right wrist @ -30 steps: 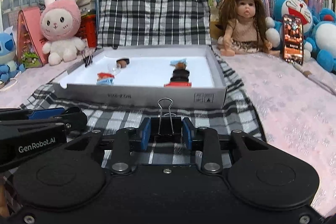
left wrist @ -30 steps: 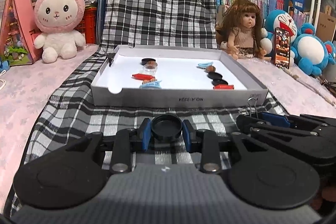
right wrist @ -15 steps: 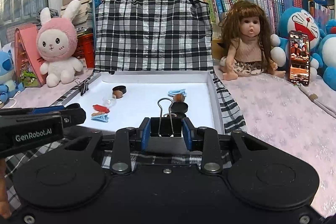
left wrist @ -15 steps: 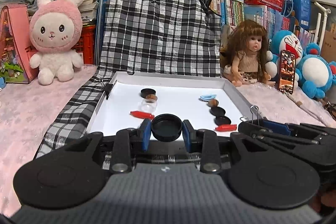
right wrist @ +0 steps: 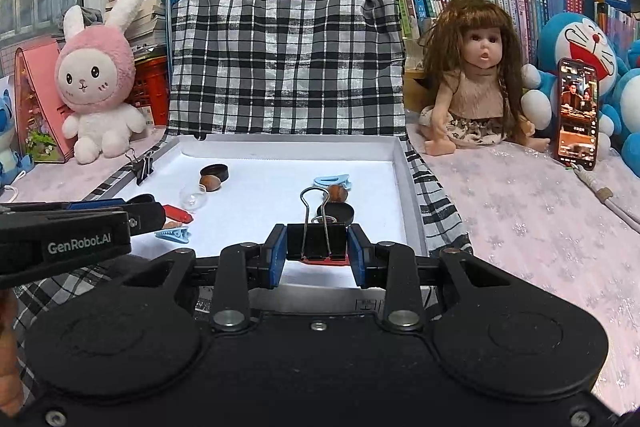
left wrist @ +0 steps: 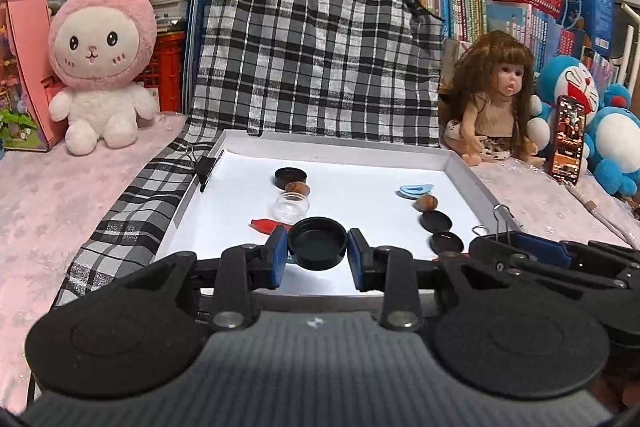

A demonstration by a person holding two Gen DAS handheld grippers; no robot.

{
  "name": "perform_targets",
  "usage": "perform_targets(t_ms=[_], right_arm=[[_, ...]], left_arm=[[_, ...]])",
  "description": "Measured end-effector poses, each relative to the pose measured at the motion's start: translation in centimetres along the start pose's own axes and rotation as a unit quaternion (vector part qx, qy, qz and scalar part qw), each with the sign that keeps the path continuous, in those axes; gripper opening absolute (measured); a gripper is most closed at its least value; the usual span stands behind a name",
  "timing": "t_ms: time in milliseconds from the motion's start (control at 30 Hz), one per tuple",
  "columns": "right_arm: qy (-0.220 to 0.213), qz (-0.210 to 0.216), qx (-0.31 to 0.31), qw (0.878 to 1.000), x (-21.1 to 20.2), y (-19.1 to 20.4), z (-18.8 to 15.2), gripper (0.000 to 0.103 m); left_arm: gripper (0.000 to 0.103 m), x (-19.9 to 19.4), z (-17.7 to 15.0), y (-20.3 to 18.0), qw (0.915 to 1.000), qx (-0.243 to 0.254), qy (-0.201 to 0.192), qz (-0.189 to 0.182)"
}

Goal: Organize rigid objects
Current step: 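Carry the black lid and binder clip in both tools over the box, then open both tools to drop the lid and binder clip into the box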

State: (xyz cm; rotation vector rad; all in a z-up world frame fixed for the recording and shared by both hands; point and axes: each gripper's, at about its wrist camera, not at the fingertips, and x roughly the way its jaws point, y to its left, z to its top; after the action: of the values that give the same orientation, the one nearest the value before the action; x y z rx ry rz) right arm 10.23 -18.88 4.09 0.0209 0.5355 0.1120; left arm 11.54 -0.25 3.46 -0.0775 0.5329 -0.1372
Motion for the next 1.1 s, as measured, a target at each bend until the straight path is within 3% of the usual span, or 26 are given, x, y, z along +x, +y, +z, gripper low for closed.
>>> perform_targets(t_ms=[167,367,667,900,1100], right_arm=[[0.002,0.009,0.009,1.000,0.8,-0.8,0.6,0.031],[0.019,0.044,0.042,0.998,2.7,-4.0,4.0,0.031],[0.070,0.049,0.073,0.994,9.6,-6.2,9.2,0.031],[0.099,0.043,0.066,0.992,14.9,-5.0,9.1,0.031],[0.102,0.025,0.047,0.993,17.2,-4.1,8.3,0.031]], left_arm=[[0.037,1.0,0.5,0.6,1.0000,-0.003,0.008,-0.002],[0.037,3.2,4.0,2.3,0.9995,-0.015,0.010,-0.025],[0.037,8.8,8.9,3.0,0.9977,-0.048,0.034,-0.033],[0.038,13.5,8.7,2.5,0.9958,-0.063,0.063,-0.021],[0.038,15.6,8.1,2.6,0.9948,-0.065,0.078,-0.004]])
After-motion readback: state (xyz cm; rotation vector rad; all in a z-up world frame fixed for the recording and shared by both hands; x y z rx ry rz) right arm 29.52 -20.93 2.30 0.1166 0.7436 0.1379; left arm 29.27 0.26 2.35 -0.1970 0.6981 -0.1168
